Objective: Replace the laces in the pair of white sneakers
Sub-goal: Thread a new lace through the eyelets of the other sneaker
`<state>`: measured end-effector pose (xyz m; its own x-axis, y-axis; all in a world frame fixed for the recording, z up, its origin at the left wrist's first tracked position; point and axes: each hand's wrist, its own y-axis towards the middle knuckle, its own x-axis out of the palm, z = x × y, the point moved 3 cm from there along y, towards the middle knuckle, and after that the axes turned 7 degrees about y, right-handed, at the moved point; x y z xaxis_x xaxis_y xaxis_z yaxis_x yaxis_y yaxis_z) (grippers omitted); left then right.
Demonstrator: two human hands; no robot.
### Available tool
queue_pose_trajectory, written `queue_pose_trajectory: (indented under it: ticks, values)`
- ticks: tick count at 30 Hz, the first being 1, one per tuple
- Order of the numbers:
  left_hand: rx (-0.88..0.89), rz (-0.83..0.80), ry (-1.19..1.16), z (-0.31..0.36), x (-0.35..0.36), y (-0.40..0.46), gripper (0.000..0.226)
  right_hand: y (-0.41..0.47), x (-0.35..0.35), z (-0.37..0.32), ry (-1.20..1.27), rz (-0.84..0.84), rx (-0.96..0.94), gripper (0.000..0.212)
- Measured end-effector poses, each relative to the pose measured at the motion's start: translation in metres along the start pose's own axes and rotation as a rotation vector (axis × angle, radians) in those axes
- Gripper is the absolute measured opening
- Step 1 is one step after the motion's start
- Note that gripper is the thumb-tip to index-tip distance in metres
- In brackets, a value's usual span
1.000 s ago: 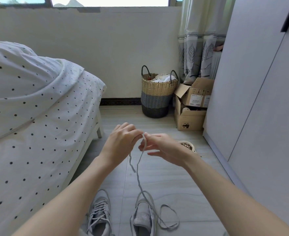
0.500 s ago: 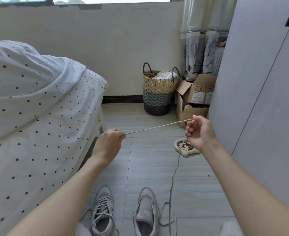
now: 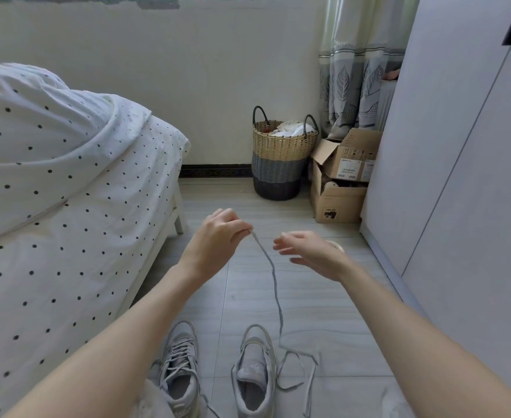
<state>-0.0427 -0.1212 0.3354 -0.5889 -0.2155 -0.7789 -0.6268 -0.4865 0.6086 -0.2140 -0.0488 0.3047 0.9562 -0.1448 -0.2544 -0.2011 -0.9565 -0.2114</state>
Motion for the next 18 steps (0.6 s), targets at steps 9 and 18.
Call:
queue_pose_trajectory:
  ticks: [9,18]
  values:
    - [0.027,0.048,0.007,0.009,-0.001,-0.001,0.012,0.001,0.033,-0.017,0.228,-0.167,-0.046,0.036]
    - [0.030,0.051,0.058,0.003,0.002,-0.001,0.006,0.007,0.028,-0.027,0.533,-0.134,-0.118,0.024]
